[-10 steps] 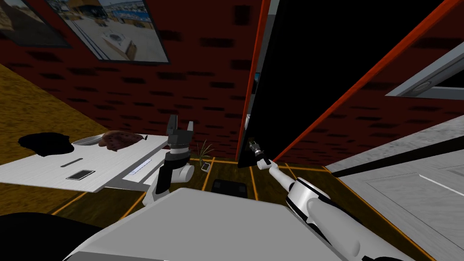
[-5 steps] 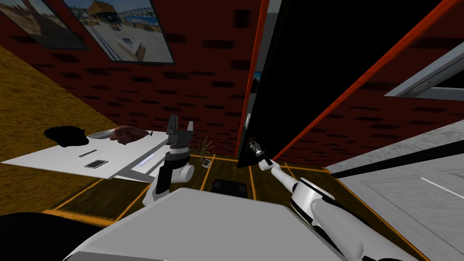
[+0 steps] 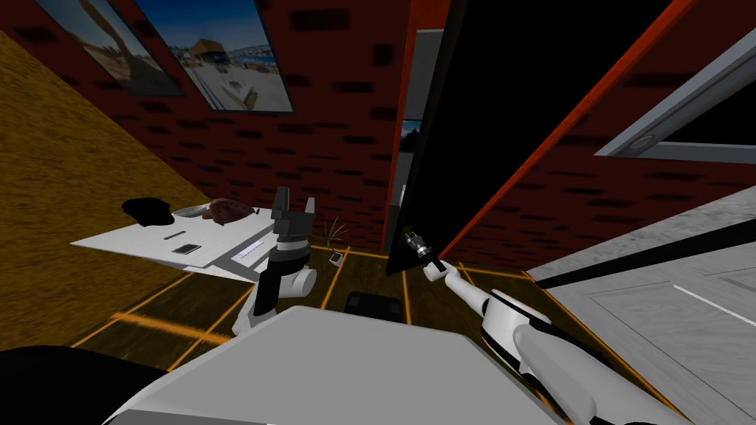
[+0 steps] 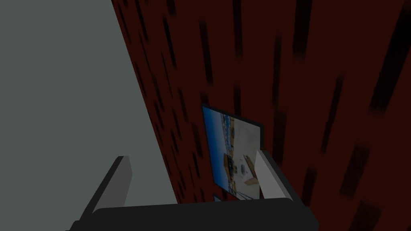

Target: Pull the door open

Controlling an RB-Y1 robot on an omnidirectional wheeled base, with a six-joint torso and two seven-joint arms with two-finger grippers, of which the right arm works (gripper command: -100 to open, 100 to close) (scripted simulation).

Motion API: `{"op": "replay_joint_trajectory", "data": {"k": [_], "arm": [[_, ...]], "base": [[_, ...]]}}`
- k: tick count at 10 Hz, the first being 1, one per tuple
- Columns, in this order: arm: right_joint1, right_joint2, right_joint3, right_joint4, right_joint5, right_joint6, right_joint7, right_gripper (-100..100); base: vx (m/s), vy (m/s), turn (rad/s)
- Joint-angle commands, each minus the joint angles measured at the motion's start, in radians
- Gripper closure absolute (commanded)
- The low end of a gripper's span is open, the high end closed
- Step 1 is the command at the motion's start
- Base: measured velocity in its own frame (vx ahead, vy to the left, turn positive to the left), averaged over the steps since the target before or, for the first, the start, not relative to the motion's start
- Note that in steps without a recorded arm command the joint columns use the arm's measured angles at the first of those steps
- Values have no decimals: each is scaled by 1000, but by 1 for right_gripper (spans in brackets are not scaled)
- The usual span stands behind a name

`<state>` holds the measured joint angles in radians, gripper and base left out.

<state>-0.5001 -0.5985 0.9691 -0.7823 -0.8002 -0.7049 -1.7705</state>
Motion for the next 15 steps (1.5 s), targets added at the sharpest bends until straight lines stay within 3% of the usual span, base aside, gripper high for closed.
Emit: {"op": "replay_joint_trajectory", "data": {"k": [1, 2, 3, 9, 11, 12, 13, 15], "arm": [[0, -23, 27, -25, 5, -15, -23, 100], [2, -13, 18, -15, 4, -10, -13, 100], [1, -31, 55, -32, 14, -31, -35, 100], [-15, -89, 165, -85, 44, -98, -98, 100], [-20, -105, 194, -99, 52, -117, -116, 100], [-10, -104, 185, -104, 49, -105, -104, 100], [-11, -117, 210, -89, 58, -140, -129, 100], [-14, -129, 228, -76, 64, -168, -150, 100]], "base": [[-189, -196, 67], [-86, -77, 25], [-102, -121, 36], [-152, -175, 35], [-99, -183, 27], [-32, -76, 18], [-122, -99, 149], [-148, -161, 154]]}}
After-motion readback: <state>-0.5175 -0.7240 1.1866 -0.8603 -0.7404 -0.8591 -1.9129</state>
